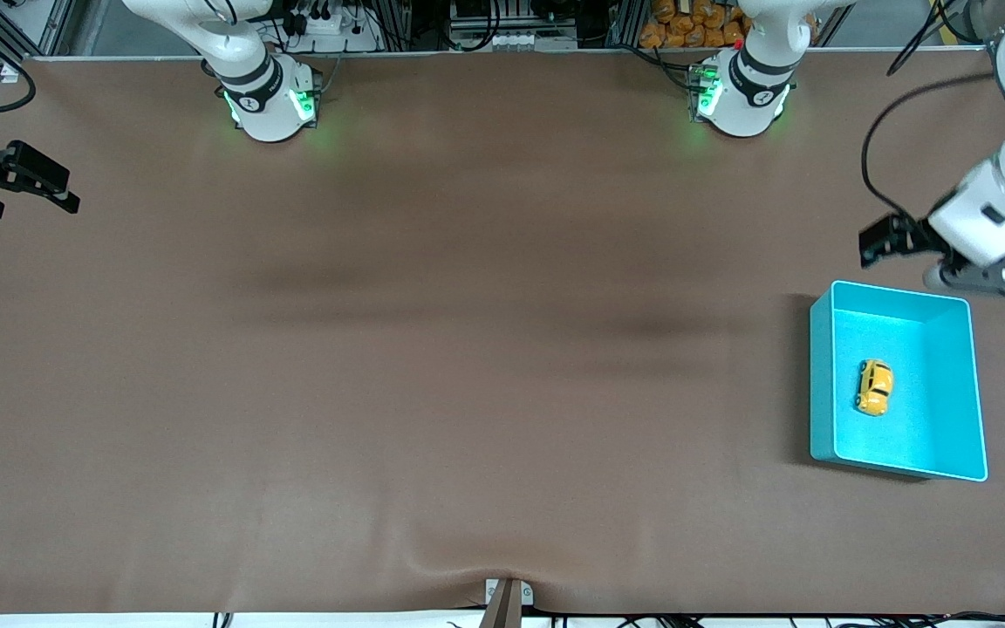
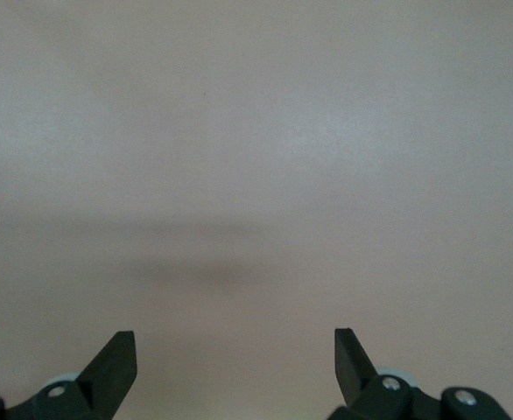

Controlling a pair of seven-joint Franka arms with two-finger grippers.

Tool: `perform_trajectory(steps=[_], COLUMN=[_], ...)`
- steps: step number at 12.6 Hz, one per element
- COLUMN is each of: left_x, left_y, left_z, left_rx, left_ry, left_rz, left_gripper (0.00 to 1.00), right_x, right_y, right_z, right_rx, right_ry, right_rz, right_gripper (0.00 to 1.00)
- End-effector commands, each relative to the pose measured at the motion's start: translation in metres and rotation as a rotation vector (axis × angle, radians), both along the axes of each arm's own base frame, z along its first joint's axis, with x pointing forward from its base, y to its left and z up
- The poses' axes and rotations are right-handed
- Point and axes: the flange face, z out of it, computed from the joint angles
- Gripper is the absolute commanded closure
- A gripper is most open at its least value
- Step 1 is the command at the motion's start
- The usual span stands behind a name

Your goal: Wind and store yellow beetle car

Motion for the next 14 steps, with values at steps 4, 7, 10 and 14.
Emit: perform_trajectory(steps=[4, 7, 10, 14], left_x=[-0.031, -0.034, -0.033, -0.032], left_y=[0.001, -0.001, 0.0, 0.004], left_z=[0.058, 0.066, 0.073, 0.082], left_rx=[-0.014, -0.011, -0.008, -0.013], left_ry=[0.023, 0.023, 0.023, 0.013], left_rz=[0.047, 0.09, 0.092, 0.096], left_gripper=[0.0, 0.0, 0.0, 0.0], right_x=[0.0, 0.0, 0.0, -0.007], right_y=[0.0, 0.001, 0.003, 0.007], right_z=[0.003, 0.004, 0.004, -0.001], right_rx=[-0.008, -0.008, -0.009, 0.001], right_ry=[0.005, 0.002, 0.003, 0.064], right_rz=[0.001, 0.004, 0.023, 0.032], right_gripper=[0.0, 0.0, 0.0, 0.0])
